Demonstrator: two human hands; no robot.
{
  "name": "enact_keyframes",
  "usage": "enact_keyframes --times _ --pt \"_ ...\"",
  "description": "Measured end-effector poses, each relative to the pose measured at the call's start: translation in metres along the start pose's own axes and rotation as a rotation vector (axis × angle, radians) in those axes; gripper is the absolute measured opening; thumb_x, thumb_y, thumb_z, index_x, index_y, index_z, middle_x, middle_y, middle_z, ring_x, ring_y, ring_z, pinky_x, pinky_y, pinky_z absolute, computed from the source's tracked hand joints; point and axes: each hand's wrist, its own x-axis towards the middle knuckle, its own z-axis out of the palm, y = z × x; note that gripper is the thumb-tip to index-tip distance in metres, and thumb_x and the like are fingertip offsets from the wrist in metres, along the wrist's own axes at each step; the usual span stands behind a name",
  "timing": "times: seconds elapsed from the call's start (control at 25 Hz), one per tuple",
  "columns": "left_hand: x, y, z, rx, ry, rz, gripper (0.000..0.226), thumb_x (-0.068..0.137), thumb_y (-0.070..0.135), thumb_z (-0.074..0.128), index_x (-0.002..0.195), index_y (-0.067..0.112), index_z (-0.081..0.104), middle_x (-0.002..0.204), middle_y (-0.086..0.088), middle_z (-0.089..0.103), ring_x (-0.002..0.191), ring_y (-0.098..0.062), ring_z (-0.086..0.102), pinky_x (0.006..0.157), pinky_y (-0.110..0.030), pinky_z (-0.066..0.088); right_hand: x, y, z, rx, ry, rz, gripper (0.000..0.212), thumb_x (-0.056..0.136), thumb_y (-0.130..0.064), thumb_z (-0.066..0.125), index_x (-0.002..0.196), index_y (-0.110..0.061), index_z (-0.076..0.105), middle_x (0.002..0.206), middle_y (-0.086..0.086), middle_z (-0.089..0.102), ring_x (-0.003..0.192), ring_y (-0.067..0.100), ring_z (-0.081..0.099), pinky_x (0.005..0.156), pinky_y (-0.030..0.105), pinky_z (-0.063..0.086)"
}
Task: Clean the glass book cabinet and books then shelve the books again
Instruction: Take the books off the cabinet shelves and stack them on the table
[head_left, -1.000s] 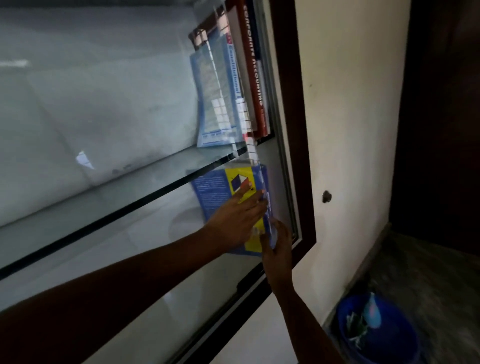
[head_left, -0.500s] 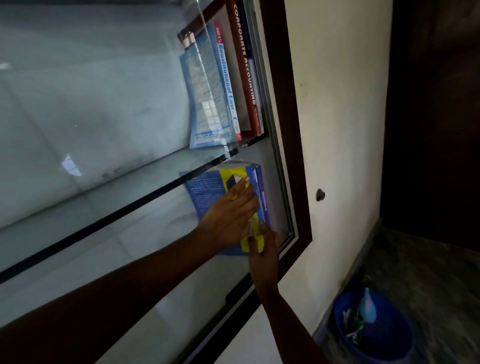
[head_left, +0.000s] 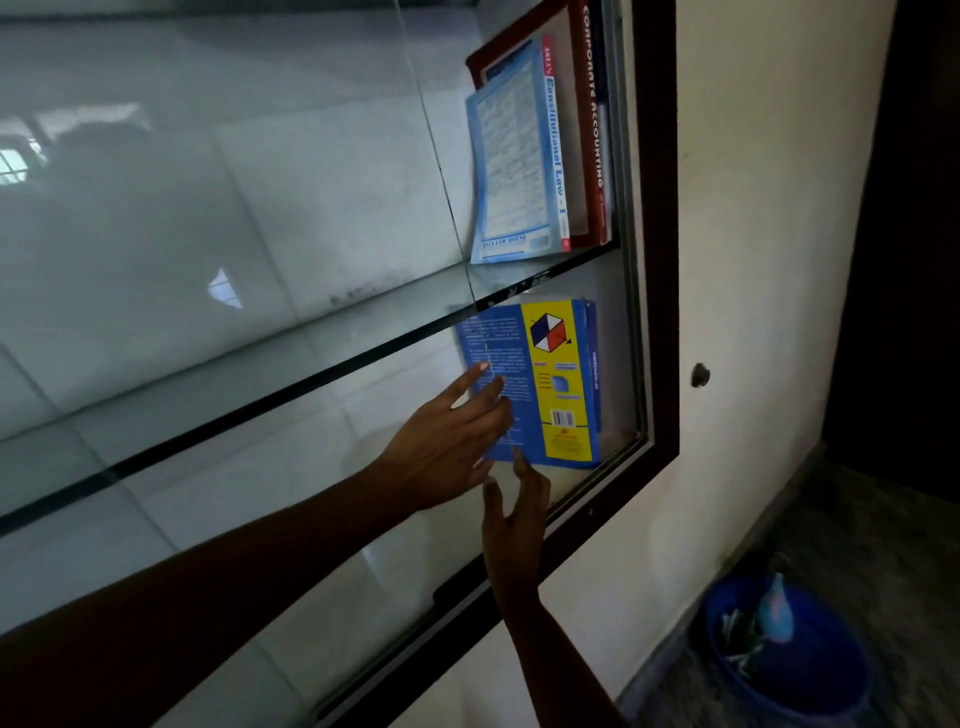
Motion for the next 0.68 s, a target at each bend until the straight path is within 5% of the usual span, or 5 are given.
enact_keyframes --times 0.2,0.32,0.44,0.56,0.68 --pt "-0.010 0.002 -0.001 0.016 -0.054 -0.025 0.060 0.086 0.044 0.031 0.117 0.005 0.063 0.121 -0.013 0.062 0.125 -0.031 0.050 0.114 -0.050 0.012 -0.009 -0.013 -0.004 -0.007 -0.088 0.070 0.061 0.088 -0.047 0.052 0.136 -0.012 0.041 0.123 -0.004 0.040 0.120 0.006 0.038 0.095 0.011 0.031" --pt "-0.011 0.001 0.003 0.052 -0.060 -0.026 0.057 0.088 0.047 0.036 0.120 0.008 0.063 0.124 -0.012 0.061 0.127 -0.030 0.048 0.113 -0.050 0.012 0.001 -0.014 -0.020 -0.106 -0.233 0.049 0.046 0.091 -0.019 0.057 0.134 -0.010 0.042 0.123 -0.001 0.043 0.117 0.006 0.038 0.098 0.023 0.036" --pt "-0.007 0.014 -0.005 -0.011 0.039 -0.121 0.045 0.083 0.042 0.051 0.109 0.010 0.069 0.115 -0.011 0.066 0.121 -0.029 0.054 0.112 -0.052 0.020 0.026 -0.017 -0.054 -0.204 -0.448 0.020 0.041 0.091 -0.016 0.058 0.130 -0.014 0.046 0.128 0.002 0.047 0.118 0.010 0.043 0.102 0.029 0.039" --pt "0.003 0.054 -0.015 -0.344 0.207 -0.409 0.044 0.080 0.037 0.048 0.113 0.013 0.066 0.115 -0.010 0.066 0.114 -0.026 0.059 0.105 -0.050 0.037 0.068 -0.034 -0.095 -0.109 -0.407 0.056 0.036 0.086 -0.010 0.061 0.120 -0.015 0.050 0.125 0.007 0.050 0.117 0.019 0.050 0.094 0.023 0.046" --pt "0.029 0.101 -0.023 -0.974 0.260 -0.865 0.053 0.086 0.038 0.046 0.133 0.014 0.050 0.134 0.000 0.050 0.123 -0.015 0.047 0.103 -0.029 0.037 0.123 -0.051 -0.123 -0.130 -0.475 0.078 0.036 0.088 -0.003 0.057 0.121 -0.017 0.049 0.124 0.005 0.052 0.114 0.011 0.051 0.082 0.014 0.047"
